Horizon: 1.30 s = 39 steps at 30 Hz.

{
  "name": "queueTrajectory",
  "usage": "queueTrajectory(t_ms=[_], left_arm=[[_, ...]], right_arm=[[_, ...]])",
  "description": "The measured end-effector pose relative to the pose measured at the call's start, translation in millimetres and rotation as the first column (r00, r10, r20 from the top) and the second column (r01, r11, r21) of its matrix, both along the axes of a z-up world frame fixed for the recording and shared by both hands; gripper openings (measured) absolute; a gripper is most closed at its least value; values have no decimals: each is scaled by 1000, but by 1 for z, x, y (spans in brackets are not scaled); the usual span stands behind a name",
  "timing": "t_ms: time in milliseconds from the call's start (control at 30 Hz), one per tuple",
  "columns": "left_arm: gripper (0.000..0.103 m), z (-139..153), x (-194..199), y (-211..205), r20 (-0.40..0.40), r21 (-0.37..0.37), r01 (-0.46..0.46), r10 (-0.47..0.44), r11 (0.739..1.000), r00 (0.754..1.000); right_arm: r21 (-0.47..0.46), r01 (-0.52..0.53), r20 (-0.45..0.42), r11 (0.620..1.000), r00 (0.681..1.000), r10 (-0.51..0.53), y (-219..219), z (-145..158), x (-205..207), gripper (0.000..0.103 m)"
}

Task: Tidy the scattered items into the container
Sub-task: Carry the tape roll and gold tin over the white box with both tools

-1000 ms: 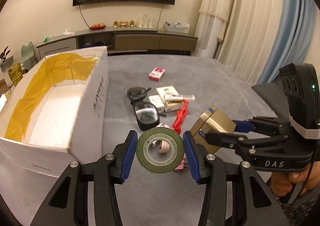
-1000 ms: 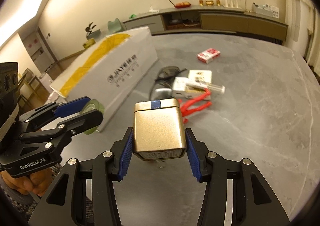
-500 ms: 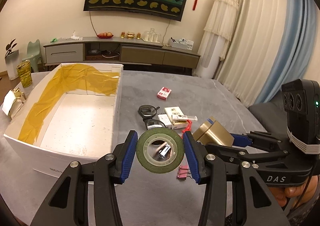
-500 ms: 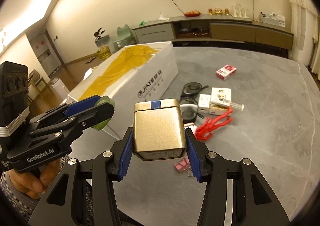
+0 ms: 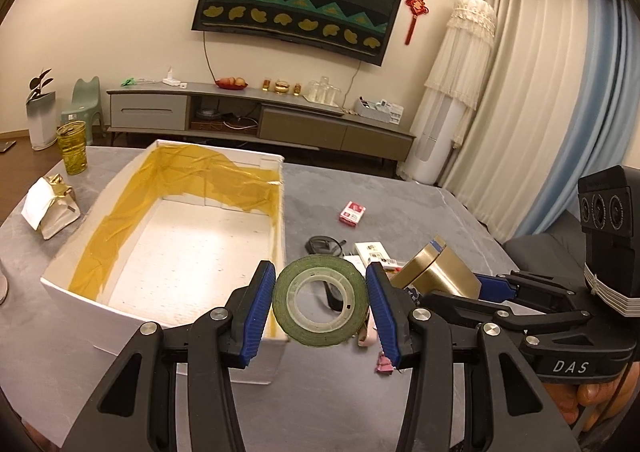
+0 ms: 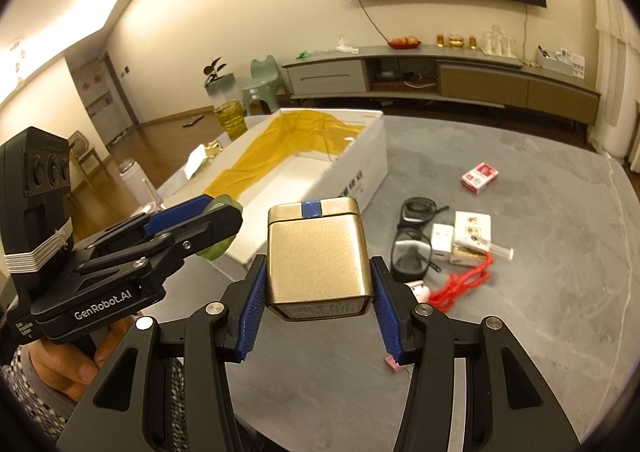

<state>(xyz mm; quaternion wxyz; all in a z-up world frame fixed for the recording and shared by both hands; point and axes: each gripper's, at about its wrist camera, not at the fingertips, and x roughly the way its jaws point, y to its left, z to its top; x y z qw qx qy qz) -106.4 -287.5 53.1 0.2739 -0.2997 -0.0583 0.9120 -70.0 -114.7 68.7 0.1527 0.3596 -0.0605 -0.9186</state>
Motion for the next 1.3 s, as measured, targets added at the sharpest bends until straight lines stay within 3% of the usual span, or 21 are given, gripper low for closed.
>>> queueTrajectory(t_ms=[333, 800, 1300], left_arm=[[48, 7, -14, -27, -8, 28, -42, 42, 999, 999], [48, 8, -43, -59, 9, 7, -103, 103, 995, 995], [48, -9, -89, -92, 93, -14, -152, 152, 988, 984]], right_arm=[[34, -36, -28, 999, 999, 37, -29, 18, -15, 52], [87, -94, -34, 992, 995, 97, -74, 25, -46, 52], [134, -141, 5, 981, 990, 141, -112, 13, -88, 52]])
